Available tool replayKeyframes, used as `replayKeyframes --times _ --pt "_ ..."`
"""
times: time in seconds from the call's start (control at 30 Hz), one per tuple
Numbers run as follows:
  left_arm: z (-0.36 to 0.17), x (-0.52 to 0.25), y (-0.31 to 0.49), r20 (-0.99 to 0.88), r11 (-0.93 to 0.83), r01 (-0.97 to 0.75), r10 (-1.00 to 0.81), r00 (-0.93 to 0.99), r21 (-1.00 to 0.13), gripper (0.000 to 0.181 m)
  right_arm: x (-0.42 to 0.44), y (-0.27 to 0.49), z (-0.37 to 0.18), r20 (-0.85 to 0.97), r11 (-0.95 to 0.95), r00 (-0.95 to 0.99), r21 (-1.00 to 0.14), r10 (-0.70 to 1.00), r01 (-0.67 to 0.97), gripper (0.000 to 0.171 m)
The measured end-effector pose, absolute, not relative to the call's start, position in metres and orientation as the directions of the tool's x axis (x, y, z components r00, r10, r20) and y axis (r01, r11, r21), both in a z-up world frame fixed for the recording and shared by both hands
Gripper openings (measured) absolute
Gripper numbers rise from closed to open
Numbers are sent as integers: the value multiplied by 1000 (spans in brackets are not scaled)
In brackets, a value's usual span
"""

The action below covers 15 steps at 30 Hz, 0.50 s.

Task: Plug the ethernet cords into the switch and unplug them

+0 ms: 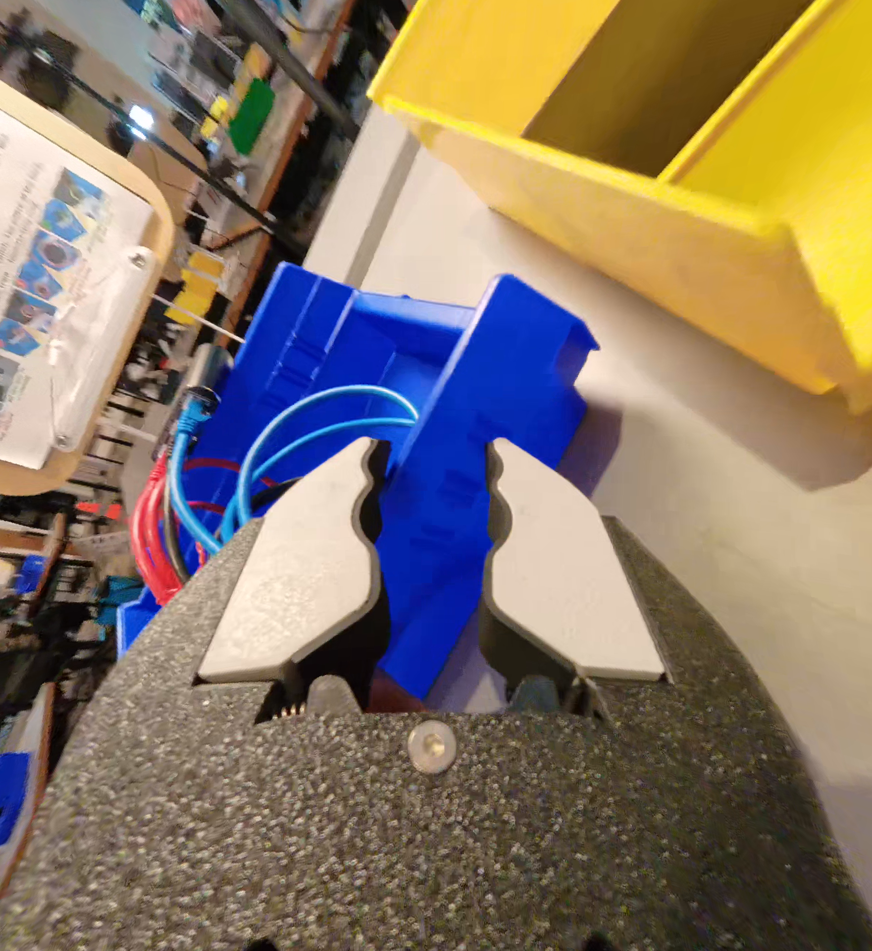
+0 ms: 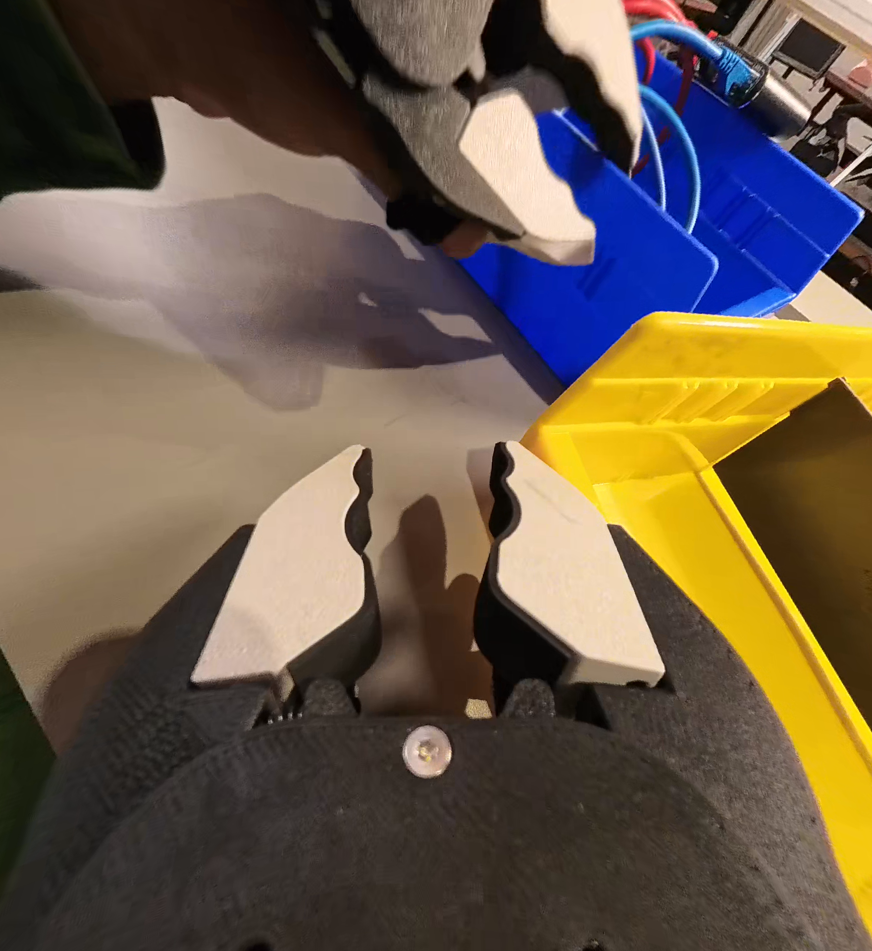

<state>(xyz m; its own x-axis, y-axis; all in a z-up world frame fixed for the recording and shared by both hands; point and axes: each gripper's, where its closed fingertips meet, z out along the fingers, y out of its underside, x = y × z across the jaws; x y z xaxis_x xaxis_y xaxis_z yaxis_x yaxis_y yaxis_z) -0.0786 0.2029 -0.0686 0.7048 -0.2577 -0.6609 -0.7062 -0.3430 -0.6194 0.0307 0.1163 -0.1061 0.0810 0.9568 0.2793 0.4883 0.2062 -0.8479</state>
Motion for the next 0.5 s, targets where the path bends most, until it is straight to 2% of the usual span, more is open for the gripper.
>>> replayKeyframes --times 0.13,0.27,0.5 --pt "-68 -84 193 -703 -310 -731 -217 677 -608 33 31 116 -106 288 215 78 -845 955 489 45" --pt "-69 -97 163 -711 -342 -754 -268 650 -561 31 31 115 -106 300 225 78 -842 951 490 45" --pt "-77 -155 81 -706 -472 -766 -348 617 -437 48 30 114 -108 333 253 77 -828 940 500 45"
